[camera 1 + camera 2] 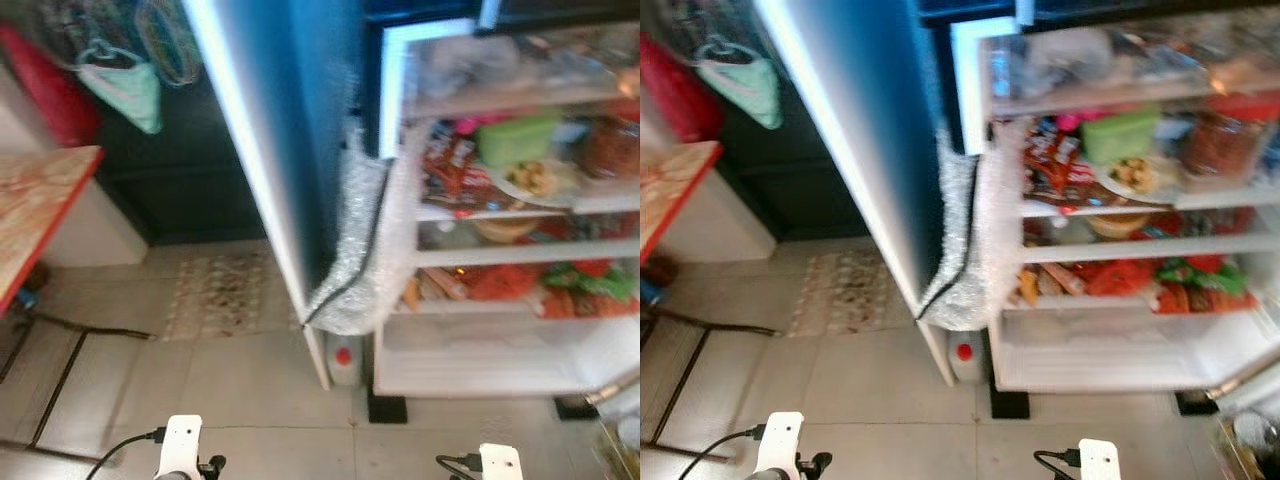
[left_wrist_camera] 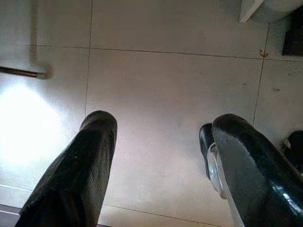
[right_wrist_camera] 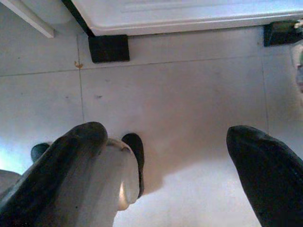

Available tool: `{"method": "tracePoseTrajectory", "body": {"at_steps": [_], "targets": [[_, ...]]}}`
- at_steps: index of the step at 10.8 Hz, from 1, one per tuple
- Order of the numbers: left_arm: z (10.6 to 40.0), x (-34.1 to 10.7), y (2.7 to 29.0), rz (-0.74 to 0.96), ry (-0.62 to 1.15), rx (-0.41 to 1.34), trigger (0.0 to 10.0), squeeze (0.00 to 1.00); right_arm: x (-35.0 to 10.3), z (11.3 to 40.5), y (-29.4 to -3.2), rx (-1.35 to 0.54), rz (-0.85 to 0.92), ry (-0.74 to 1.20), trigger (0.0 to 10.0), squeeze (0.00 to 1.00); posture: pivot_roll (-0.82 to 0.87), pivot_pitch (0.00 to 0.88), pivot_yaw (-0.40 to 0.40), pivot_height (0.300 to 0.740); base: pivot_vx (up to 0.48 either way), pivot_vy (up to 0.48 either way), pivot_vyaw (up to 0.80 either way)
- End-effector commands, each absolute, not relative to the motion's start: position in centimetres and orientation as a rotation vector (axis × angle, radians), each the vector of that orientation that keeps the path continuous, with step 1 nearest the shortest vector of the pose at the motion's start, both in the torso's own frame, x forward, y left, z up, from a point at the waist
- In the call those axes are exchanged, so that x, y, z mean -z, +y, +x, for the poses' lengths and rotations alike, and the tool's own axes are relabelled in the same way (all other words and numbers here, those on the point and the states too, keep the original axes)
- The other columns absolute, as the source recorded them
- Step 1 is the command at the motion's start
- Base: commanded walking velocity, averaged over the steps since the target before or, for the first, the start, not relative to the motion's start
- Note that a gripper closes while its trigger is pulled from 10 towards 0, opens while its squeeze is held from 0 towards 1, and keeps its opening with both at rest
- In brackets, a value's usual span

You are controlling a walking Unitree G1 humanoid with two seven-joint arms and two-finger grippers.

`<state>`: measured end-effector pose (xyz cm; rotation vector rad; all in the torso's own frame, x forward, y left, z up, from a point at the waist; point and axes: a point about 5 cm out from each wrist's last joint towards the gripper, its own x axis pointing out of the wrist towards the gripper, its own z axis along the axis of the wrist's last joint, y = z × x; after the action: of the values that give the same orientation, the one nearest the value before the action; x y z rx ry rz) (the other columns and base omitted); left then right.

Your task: Restocking fridge

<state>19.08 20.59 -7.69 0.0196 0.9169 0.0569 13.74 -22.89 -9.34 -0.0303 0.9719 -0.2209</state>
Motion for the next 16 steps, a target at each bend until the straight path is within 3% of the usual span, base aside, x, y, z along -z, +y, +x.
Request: {"method": "tracePoseTrajectory", "body": {"at_steps": [1,7,9,16], "targets": [[18.04,8.12,21.23,0.028,0.957,-0.072,10.0,0.0,9.61,13.37,-22.25,0.211,-0.005,0.981,10.0,0.0,-0.17,0.049,0.13,0.74,0.0,0.461,0.0],[18.31,8.12,20.62,0.008,0.954,-0.073,10.0,0.0,9.34,13.63,-23.05,0.236,-0.031,0.971,10.0,0.0,-0.19,0.044,0.117,0.74,0.0,0.434,0.0],[18.15,8.19,20.68,0.026,0.961,-0.059,10.0,0.0,9.43,13.45,-23.03,0.281,-0.028,0.978,10.0,0.0,-0.19,0.048,0.124,0.74,0.0,0.0,0.0],[17.9,8.26,20.99,0.021,0.97,-0.072,10.0,0.0,9.52,13.33,-22.91,0.283,-0.035,0.992,10.0,0.0,-0.17,0.06,0.131,0.74,0.0,0.0,-0.79]]}}
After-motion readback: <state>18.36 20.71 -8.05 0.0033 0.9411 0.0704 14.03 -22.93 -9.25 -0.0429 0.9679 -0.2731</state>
